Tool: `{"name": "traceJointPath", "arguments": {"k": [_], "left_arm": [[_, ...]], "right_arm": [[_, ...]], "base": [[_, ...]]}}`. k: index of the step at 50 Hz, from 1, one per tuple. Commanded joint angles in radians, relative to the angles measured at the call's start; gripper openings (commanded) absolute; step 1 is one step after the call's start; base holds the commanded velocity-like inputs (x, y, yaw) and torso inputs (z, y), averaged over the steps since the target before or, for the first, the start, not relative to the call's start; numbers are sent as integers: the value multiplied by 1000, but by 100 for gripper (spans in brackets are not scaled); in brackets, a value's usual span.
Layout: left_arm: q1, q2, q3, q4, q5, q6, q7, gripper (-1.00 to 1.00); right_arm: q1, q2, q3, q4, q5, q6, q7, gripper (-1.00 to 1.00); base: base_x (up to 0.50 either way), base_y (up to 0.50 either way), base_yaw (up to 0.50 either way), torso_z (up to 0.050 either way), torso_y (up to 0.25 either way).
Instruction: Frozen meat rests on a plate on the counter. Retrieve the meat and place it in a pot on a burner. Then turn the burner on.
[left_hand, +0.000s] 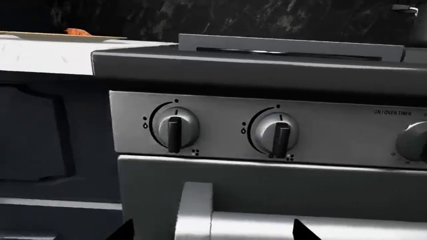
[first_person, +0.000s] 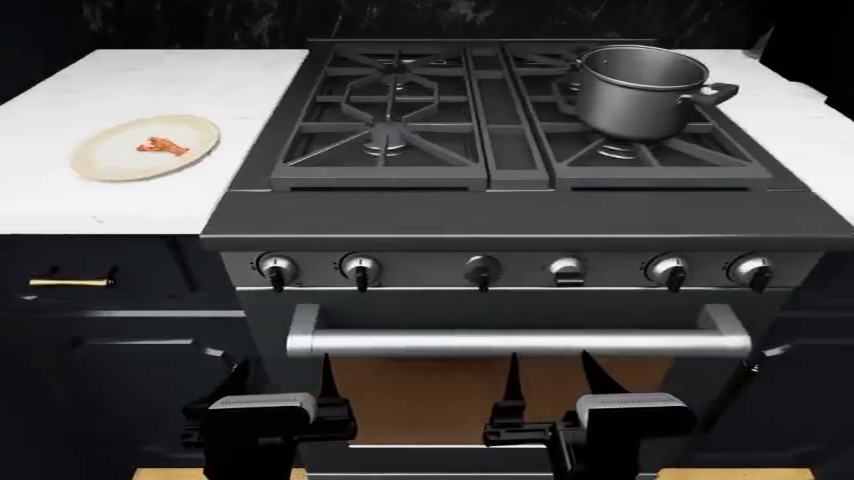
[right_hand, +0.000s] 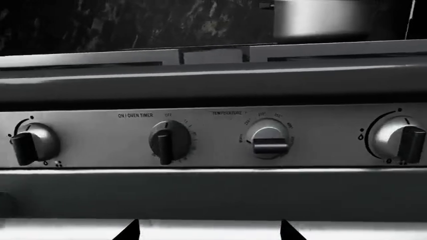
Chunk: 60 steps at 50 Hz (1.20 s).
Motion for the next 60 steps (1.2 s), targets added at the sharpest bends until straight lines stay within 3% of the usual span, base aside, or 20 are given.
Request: {"name": "traceJointPath", "arguments": {"k": [1, 60], "left_arm": [[1, -15, 18, 5, -5, 7, -16, 100], [1, -55, 69, 9, -30, 33, -79, 100]], "right_arm": [[1, 14, -18, 1, 13, -7, 7, 100], [6, 57, -68, -13, 53, -26, 51, 100]], "base": [[0, 500, 0, 0, 0], [0, 496, 0, 0, 0]]}}
